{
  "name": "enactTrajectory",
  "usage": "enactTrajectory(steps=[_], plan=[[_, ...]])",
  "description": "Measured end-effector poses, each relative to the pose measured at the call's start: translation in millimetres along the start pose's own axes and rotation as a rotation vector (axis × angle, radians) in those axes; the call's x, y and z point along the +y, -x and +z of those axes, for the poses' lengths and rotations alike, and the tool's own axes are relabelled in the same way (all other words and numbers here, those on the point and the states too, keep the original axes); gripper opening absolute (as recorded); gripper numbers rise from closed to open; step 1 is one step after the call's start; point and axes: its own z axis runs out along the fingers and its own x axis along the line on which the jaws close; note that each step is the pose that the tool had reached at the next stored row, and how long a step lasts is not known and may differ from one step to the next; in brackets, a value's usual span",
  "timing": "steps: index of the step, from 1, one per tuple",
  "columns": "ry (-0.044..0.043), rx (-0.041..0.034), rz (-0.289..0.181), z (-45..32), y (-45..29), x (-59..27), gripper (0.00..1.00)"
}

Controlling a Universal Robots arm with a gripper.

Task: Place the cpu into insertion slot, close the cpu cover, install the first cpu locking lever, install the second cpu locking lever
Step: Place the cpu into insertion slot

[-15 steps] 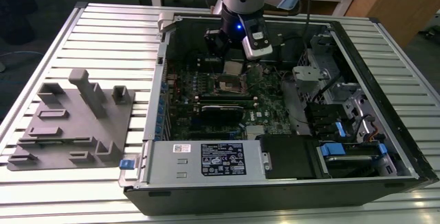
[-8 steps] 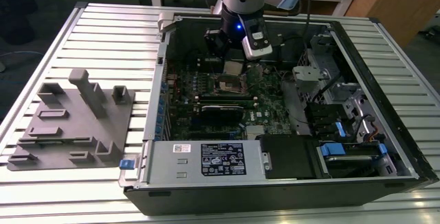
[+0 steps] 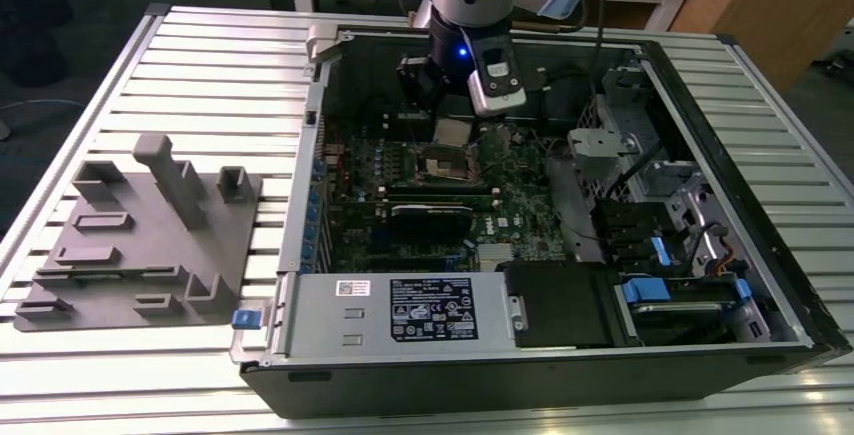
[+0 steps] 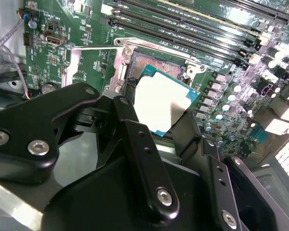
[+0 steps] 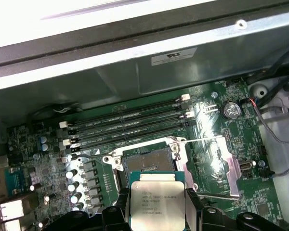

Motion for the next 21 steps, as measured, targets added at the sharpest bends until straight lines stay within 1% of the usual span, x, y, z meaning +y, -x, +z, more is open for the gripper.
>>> enactTrajectory(steps=[2,10,15,19,21], plan=[[-0.0006,-0.0020,0.023,0.1,0.0,0.0,0.54],[-0.0007,-0.0027,0.029,0.1,0.0,0.0,0.54],[-0.0020,-0.0070,0.079,0.2,0.0,0.0,0.54],[-0.0020,-0.0072,0.081,0.2,0.0,0.0,0.54],[-0.0022,-0.0081,0.090,0.3,0.0,0.0,0.54]])
